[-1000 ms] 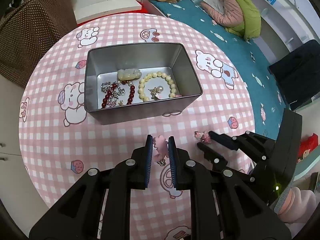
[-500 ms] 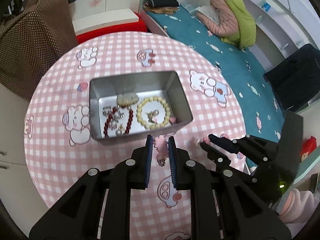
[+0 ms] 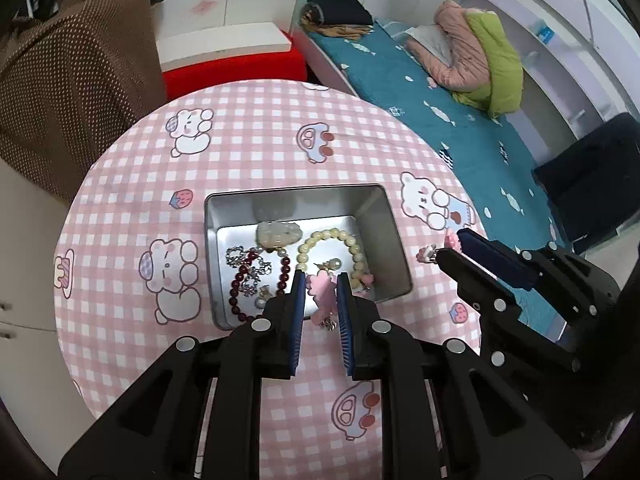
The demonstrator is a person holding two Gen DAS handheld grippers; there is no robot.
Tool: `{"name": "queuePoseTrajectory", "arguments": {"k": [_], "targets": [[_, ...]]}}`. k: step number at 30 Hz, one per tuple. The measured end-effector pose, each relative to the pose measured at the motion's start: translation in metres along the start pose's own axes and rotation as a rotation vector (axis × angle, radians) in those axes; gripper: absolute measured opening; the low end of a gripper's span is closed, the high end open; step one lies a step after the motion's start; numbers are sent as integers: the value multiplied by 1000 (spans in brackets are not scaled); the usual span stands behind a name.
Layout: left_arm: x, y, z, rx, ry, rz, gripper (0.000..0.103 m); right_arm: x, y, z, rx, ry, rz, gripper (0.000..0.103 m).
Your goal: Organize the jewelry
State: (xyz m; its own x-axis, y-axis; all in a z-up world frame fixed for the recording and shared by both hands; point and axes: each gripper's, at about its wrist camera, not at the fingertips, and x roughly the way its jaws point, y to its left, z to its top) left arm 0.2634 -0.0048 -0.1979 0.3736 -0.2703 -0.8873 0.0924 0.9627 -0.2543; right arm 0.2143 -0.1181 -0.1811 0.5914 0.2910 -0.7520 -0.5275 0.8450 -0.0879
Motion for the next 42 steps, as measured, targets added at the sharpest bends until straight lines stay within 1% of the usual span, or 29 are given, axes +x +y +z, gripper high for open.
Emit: {"name": "queuePoseTrajectory", "arguments": {"k": [4, 9, 10, 11, 12, 15, 17, 19, 22, 26, 30, 34, 39, 42], "targets": [[1, 6, 3, -12, 0, -8, 16, 6, 9, 5, -19, 7, 13, 15], [2, 15, 5, -22, 6, 3, 17, 11, 15, 8, -20, 15, 31, 15], [2, 17, 5, -25, 6, 4, 20, 11, 16, 9, -19, 14, 34, 15], [2, 19, 5, -29, 8, 8, 31, 11, 16, 10, -17, 14, 41, 16], [1, 21, 5, -35, 6, 11, 40, 12, 17, 11, -15, 18, 41, 16], [-2, 25, 5, -40, -3, 7, 41, 14, 19, 11, -5, 33, 39, 17], [-3, 28, 4, -41, 2, 11, 42, 15, 22, 12, -5, 45, 27, 20], [-4, 31, 4, -45, 4, 8, 43, 15, 25, 11, -1, 49, 20, 21], [-7, 33, 4, -40, -1, 8, 46, 11, 29, 10, 5, 53, -1, 21], [-11, 35, 2, -22, -3, 2, 47, 3, 33, 8, 31, 52, -29, 23], [-18, 36, 0, 3, -9, -9, 47, -5, 41, 5, 55, 48, -70, 27], [-25, 34, -4, 41, -16, -16, 47, -13, 45, 4, 91, 45, -100, 28], [-40, 25, -10, 88, -47, -4, 47, -34, 48, 5, 132, 14, -129, 33], [-56, 17, -18, 103, -86, 13, 47, -56, 50, 7, 148, -33, -139, 35]]}}
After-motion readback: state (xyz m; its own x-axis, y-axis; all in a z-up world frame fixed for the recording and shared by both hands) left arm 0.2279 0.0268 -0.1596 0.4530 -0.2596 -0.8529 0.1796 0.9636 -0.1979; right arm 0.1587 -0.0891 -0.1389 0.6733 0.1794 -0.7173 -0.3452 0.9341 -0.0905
